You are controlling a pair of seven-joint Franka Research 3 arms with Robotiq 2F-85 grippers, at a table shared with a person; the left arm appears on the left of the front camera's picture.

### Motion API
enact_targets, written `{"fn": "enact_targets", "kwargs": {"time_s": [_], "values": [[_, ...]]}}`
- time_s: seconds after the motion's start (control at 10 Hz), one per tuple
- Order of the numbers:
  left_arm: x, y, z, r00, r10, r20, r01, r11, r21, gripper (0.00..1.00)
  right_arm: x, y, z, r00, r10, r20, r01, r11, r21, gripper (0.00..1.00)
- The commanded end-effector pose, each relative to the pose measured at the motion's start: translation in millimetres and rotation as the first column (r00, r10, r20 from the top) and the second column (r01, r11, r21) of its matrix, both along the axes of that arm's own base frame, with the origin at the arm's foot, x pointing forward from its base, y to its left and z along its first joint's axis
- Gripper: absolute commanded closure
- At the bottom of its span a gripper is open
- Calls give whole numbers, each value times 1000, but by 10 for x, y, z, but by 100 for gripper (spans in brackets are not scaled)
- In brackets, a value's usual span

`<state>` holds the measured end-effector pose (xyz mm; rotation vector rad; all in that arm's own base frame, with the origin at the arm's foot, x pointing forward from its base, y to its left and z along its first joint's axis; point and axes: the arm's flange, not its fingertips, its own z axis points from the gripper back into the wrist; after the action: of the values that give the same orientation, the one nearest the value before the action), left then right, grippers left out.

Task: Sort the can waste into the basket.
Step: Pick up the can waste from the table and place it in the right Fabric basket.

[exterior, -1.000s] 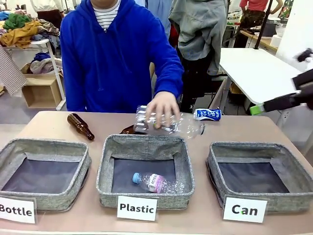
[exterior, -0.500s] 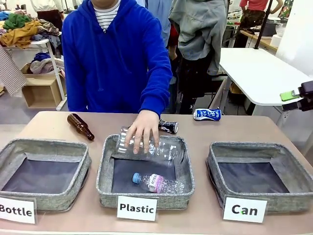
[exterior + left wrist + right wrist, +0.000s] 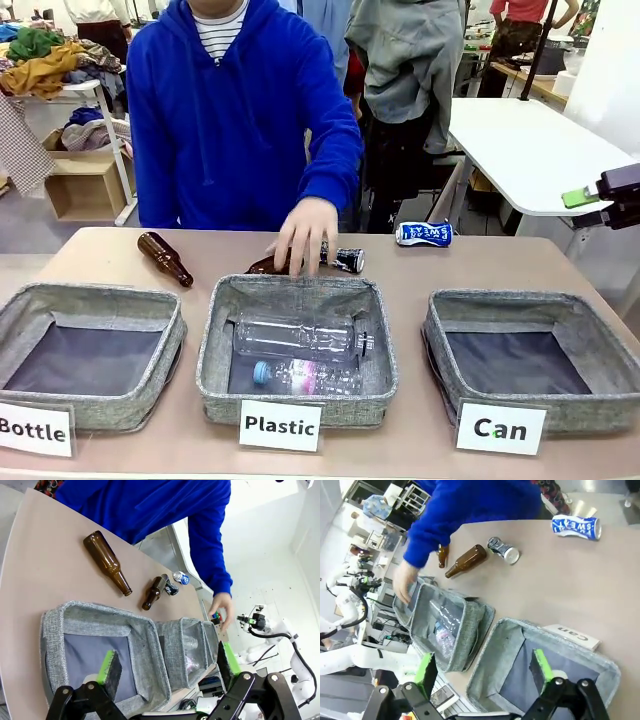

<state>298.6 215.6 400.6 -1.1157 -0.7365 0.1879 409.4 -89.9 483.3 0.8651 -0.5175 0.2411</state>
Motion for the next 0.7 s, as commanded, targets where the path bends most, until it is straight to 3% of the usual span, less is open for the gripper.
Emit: {"fn": "enact_targets", "kwargs": {"time_s": [0.0,0.3,0.6], "values": [[-6,-17,-11,999,1,33,0,1000,-6,0,-19,223,65,994,-22,106,30,996,-80,0],[-6,-17,-11,999,1,33,0,1000,-6,0,163,928,363,968,87,236,-22,964,-264,0],[-6,-17,-11,999,1,33,0,1000,-6,0,324,2023,604,884,293,364,-53,837,-544,0]]}}
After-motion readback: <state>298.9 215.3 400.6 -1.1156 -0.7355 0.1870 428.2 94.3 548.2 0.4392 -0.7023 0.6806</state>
